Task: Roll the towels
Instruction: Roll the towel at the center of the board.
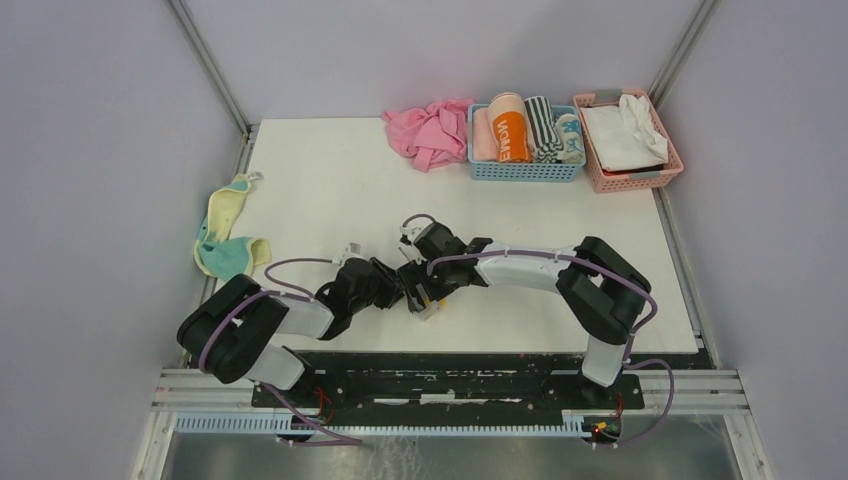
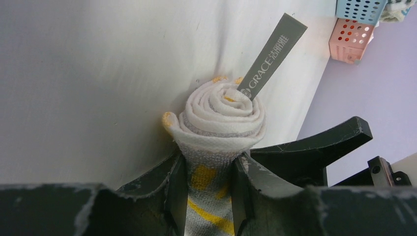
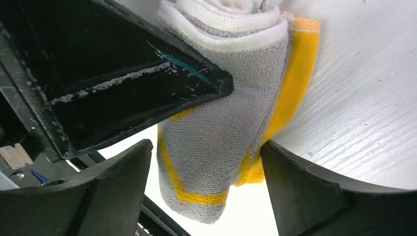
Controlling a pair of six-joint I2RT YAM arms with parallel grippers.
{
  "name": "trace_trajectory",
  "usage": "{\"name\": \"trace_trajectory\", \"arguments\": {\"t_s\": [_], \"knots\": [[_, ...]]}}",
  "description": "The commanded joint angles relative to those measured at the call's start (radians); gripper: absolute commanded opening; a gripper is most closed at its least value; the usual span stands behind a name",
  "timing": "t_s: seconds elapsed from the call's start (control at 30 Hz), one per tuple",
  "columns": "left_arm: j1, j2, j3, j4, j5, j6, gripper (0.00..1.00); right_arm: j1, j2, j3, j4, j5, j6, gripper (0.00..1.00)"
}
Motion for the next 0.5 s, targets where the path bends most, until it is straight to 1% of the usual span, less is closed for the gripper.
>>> {"name": "trace_trajectory", "arguments": {"t_s": [0.0, 0.13, 0.23, 0.37, 0.47], "knots": [[0.0, 0.042, -0.047, -0.103, -0.038, -0.029, 0.39, 0.004, -0.009, -0.008, 0.02, -0.016, 0.033, 0.89], [0.001, 0.035, -0.047, -0.103, -0.039, -0.03, 0.39, 0.004, -0.002, 0.041, -0.066, 0.075, 0.016, 0.89], [0.001, 0.034, -0.047, -0.103, -0.038, -0.031, 0.39, 0.01, 0.035, 0.056, -0.096, 0.098, 0.003, 0.89], [0.001, 0.04, -0.045, -0.102, -0.036, -0.032, 0.39, 0.032, 0.082, 0.056, -0.114, 0.108, -0.004, 0.85], [-0.001, 0.05, -0.041, -0.096, -0.032, -0.033, 0.39, 0.055, 0.121, 0.065, -0.135, 0.105, -0.013, 0.8]]}}
